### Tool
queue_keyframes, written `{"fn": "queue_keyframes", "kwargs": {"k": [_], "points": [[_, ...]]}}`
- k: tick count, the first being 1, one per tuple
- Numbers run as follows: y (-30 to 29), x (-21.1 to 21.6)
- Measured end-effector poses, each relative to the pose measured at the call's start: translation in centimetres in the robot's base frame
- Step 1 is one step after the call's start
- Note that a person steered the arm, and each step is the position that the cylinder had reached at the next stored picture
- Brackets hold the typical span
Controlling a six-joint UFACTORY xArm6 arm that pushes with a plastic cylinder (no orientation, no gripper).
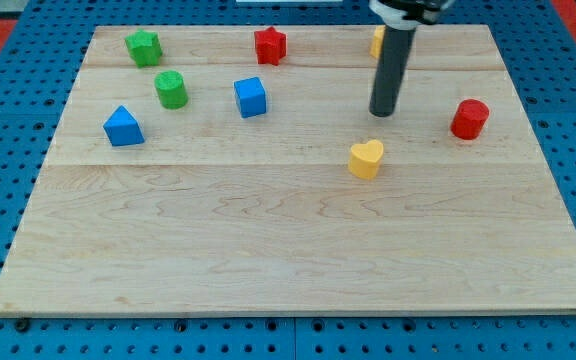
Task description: Move the blue cube towards the bottom left
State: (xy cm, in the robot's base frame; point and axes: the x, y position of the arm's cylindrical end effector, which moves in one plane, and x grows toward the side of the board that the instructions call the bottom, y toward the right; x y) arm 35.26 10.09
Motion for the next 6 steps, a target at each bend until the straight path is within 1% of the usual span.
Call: {"fn": "queue_keyframes", "kwargs": {"k": [1, 2, 3, 4, 5, 6], "points": [[-3.5, -3.0], [-8.6, -4.8], [-15.0, -3.3], [-17.1, -3.3], [-18.2, -0.1], [-21.0, 4.0]]}}
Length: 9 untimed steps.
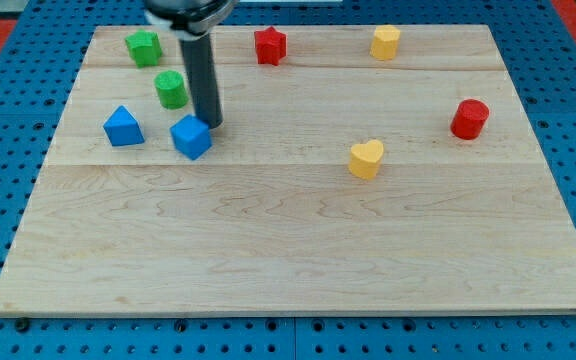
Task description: Move the blue cube towards the bottom left
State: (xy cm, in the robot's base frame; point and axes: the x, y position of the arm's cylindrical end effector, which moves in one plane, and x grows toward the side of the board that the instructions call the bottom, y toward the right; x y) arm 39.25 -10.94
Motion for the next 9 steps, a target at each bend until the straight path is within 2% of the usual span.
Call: {"fn": "queue_keyframes", "kwargs": {"k": [1, 4, 7, 9], "points": [[-0.8, 1.0], [-4.6, 7.8], [-5.6, 8.1], [-9.1, 8.1]]}}
